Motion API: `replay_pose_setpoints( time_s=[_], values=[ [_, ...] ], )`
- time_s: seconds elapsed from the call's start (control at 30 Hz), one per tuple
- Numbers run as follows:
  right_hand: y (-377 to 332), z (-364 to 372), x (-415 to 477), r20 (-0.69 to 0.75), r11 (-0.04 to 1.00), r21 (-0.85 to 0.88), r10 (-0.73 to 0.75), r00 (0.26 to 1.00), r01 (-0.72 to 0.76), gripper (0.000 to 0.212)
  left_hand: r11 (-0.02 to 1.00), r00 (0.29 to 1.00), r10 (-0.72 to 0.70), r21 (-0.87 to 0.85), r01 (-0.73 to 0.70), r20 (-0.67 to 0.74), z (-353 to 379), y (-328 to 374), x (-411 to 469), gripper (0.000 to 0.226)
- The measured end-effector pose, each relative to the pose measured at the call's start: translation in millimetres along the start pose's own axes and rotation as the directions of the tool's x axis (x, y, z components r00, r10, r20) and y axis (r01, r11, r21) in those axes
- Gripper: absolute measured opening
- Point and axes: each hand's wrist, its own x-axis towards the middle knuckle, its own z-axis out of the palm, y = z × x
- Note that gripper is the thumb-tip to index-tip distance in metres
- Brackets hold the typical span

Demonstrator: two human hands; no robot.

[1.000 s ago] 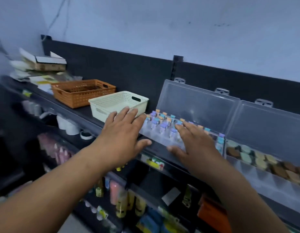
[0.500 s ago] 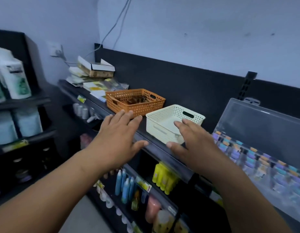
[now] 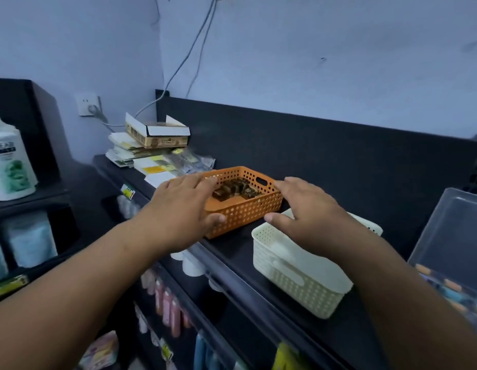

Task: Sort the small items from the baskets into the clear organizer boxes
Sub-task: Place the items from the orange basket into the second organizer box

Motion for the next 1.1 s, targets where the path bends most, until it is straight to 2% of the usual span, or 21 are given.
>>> replay_pose_setpoints(
  time_s=[0.3,0.47,0.67,0.83,1.0,1.1],
  values=[
    [17,23,92,0.047,0.994,-0.067,0.095,0.994,-0.091,0.067,0.982,0.984,0.156,-0.123,-0.145,0.083,45,-53,118,0.07],
    [18,42,146,0.087,0.979,-0.053,0.202,0.975,-0.198,0.052,0.959,0.947,0.278,-0.105,-0.263,0.16,77,-83,196,0.069],
    [19,65,210,0.144,0.932,-0.114,0.358,0.923,-0.344,0.061,0.903,0.878,0.425,-0.161,-0.398,0.219,112,-105,273,0.061],
    [19,91,252,0.245,0.894,-0.179,0.444,0.862,-0.41,0.051,0.858,0.789,0.514,-0.175,-0.484,0.336,141,-112,316,0.04],
    [23,115,282,0.341,0.843,-0.254,0.537,0.771,-0.475,0.048,0.739,0.684,0.631,-0.016,-0.673,0.366,155,-104,332,0.012],
    [28,128,294,0.354,0.817,-0.284,0.576,0.737,-0.502,0.044,0.689,0.661,0.669,0.05,-0.723,0.34,161,-103,338,0.015]
  ],
)
